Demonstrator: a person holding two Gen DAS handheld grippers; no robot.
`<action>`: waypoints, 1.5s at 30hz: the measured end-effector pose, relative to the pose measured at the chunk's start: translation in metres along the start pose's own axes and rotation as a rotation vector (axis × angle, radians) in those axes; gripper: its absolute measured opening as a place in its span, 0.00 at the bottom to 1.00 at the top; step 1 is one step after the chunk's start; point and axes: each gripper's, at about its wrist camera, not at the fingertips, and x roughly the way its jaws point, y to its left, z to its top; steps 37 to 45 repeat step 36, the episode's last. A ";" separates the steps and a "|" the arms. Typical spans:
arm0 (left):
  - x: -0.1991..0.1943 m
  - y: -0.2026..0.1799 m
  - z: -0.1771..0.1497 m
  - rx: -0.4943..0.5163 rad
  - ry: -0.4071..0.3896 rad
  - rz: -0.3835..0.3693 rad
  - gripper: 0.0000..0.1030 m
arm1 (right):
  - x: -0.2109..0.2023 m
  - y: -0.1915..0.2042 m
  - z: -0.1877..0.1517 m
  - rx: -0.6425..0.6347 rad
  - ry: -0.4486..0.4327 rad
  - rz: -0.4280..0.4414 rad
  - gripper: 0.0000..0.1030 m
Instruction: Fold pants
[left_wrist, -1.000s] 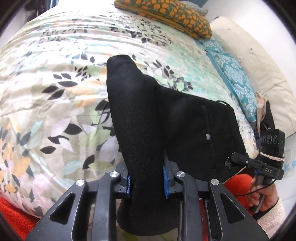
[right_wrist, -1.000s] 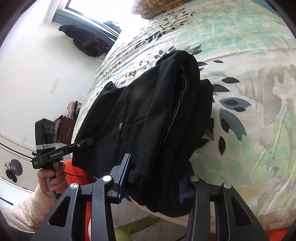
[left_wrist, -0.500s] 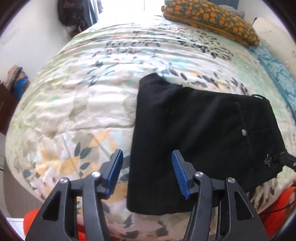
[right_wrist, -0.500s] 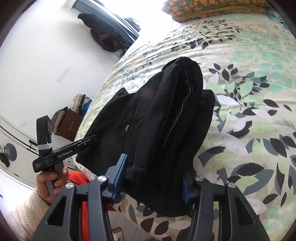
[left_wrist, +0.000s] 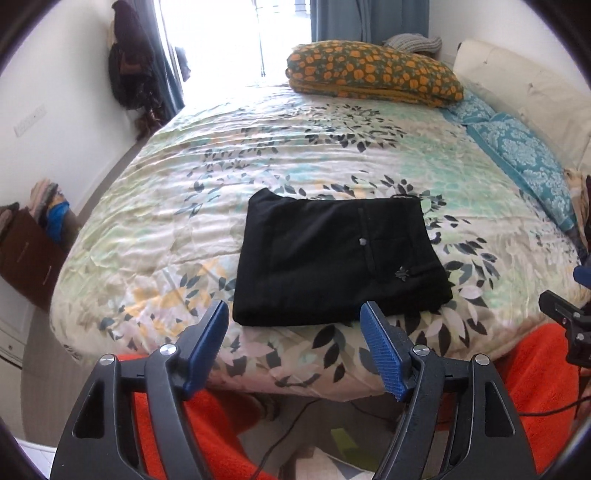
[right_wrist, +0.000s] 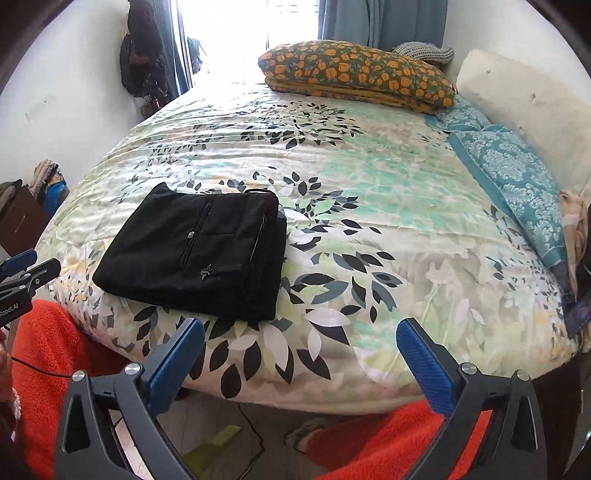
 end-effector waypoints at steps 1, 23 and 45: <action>-0.006 -0.002 0.000 -0.006 -0.010 0.029 0.74 | -0.012 0.005 -0.003 0.005 -0.024 -0.004 1.00; -0.007 0.006 -0.015 -0.057 -0.015 0.025 0.74 | -0.017 0.064 -0.009 -0.049 -0.082 0.014 1.00; -0.006 -0.004 -0.019 -0.018 -0.027 0.015 0.74 | -0.013 0.062 -0.010 -0.045 -0.072 0.008 1.00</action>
